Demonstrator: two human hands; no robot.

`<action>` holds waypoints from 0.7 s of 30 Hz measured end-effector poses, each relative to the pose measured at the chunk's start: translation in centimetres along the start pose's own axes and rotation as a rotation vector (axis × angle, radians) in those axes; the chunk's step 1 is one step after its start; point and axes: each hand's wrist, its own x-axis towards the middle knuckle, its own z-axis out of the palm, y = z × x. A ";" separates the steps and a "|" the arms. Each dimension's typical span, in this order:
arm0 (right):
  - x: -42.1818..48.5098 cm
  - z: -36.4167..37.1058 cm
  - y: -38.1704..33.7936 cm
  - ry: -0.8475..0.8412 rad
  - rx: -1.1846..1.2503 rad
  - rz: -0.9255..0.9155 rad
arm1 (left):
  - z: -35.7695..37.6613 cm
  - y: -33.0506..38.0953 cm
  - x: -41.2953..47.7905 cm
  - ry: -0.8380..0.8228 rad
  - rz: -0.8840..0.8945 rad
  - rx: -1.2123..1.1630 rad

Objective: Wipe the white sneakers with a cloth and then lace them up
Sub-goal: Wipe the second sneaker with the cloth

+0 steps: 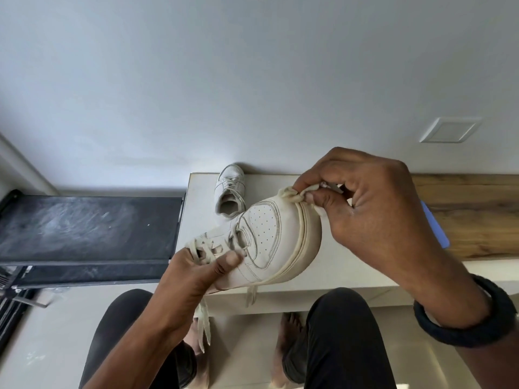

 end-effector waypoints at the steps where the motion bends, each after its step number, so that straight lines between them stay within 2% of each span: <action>1: 0.2 0.0 0.2 0.003 0.001 0.003 | 0.2 0.1 -0.1 -0.021 -0.012 -0.027; 11: -1.5 1.1 -0.1 0.132 -0.126 -0.134 | 1.3 0.4 -0.4 0.114 -0.103 -0.148; 16: -3.0 2.4 -0.2 0.158 -0.192 -0.207 | 1.2 0.9 -0.6 0.092 -0.149 -0.204; 21: -2.1 2.0 -0.3 0.175 -0.217 -0.202 | 1.3 1.0 -0.8 0.069 -0.168 -0.211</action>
